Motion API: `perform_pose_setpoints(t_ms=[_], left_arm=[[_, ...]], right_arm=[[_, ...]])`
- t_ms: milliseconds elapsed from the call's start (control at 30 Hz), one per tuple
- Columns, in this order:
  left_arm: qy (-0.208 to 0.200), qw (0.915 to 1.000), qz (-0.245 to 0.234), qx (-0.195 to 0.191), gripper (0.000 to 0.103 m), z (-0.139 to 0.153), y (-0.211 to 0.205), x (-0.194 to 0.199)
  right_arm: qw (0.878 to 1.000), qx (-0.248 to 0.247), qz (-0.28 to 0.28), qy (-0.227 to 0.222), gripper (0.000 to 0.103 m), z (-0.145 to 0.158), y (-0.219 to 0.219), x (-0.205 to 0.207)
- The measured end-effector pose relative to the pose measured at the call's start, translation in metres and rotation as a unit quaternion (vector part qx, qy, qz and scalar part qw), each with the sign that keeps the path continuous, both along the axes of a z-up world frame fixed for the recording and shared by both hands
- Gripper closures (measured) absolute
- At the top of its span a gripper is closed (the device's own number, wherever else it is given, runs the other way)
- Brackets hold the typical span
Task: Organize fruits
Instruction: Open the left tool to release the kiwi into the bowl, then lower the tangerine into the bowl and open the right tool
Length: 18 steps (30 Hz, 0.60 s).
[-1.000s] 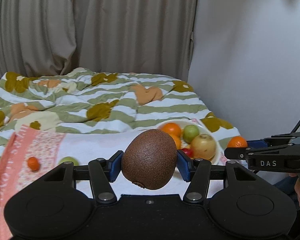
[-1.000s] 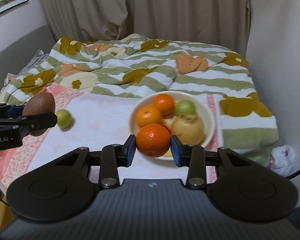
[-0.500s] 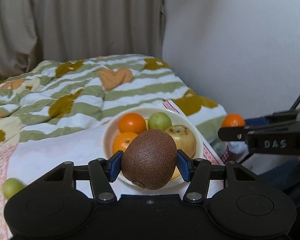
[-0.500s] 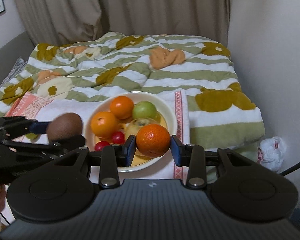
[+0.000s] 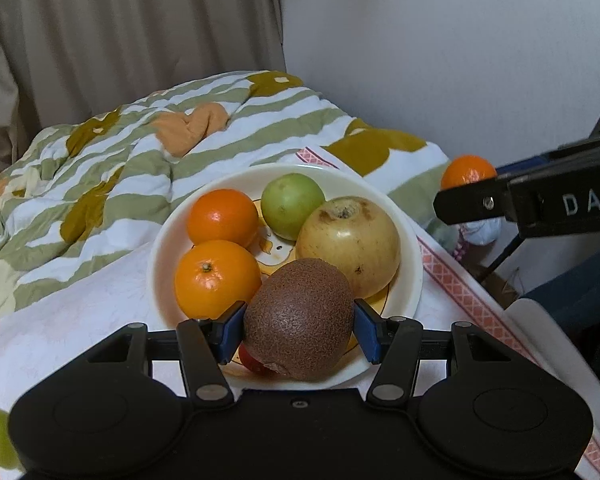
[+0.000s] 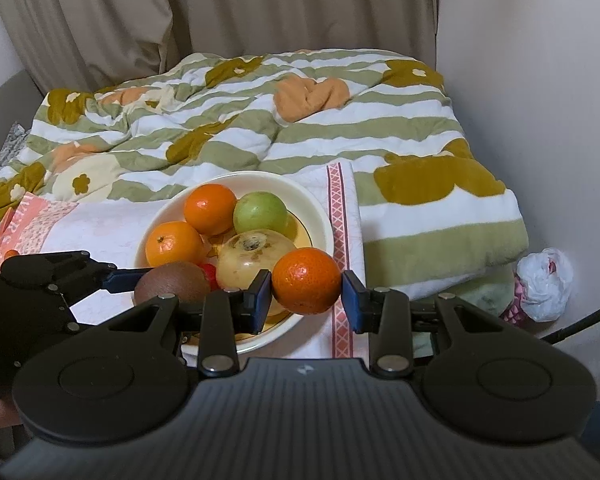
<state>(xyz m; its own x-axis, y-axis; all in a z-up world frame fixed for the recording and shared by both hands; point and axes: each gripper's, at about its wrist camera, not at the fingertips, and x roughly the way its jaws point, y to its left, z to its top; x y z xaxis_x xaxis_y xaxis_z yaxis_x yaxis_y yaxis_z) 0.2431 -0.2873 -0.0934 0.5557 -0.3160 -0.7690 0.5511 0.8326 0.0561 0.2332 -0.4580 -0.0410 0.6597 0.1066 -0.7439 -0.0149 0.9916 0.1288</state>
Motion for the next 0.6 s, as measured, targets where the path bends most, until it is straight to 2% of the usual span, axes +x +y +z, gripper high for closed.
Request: perform_pose_setpoints(t_ms=[133, 167, 233, 267, 467, 533, 600], left_arm=[[-0.002, 1.0000, -0.004, 0.007, 0.040, -0.003, -0.002, -0.001], [-0.007, 1.0000, -0.005, 0.005, 0.036, -0.001, -0.002, -0.002], [-0.020, 0.9998, -0.007, 0.000, 0.018, 0.004, 0.000, -0.005], [-0.027, 0.9996, -0.006, 0.000, 0.017, 0.007, 0.001, -0.007], [-0.038, 0.9992, 0.013, -0.006, 0.014, 0.023, 0.016, -0.014], [-0.040, 0.9987, 0.028, -0.014, 0.008, 0.030, 0.026, -0.016], [-0.039, 0.9980, 0.043, -0.025, 0.008, 0.036, 0.037, -0.016]], right_arm=[[1.000, -0.002, -0.002, 0.001, 0.050, 0.000, 0.001, 0.002], [1.000, -0.003, -0.002, 0.000, 0.050, 0.001, 0.001, 0.002], [1.000, -0.003, -0.002, -0.002, 0.050, 0.002, 0.001, 0.003], [1.000, -0.003, -0.002, -0.003, 0.050, 0.003, 0.002, 0.003], [1.000, -0.003, 0.013, -0.014, 0.050, 0.011, 0.010, 0.009], [1.000, -0.004, 0.021, -0.017, 0.050, 0.013, 0.016, 0.012], [0.999, -0.005, 0.033, -0.020, 0.050, 0.014, 0.022, 0.015]])
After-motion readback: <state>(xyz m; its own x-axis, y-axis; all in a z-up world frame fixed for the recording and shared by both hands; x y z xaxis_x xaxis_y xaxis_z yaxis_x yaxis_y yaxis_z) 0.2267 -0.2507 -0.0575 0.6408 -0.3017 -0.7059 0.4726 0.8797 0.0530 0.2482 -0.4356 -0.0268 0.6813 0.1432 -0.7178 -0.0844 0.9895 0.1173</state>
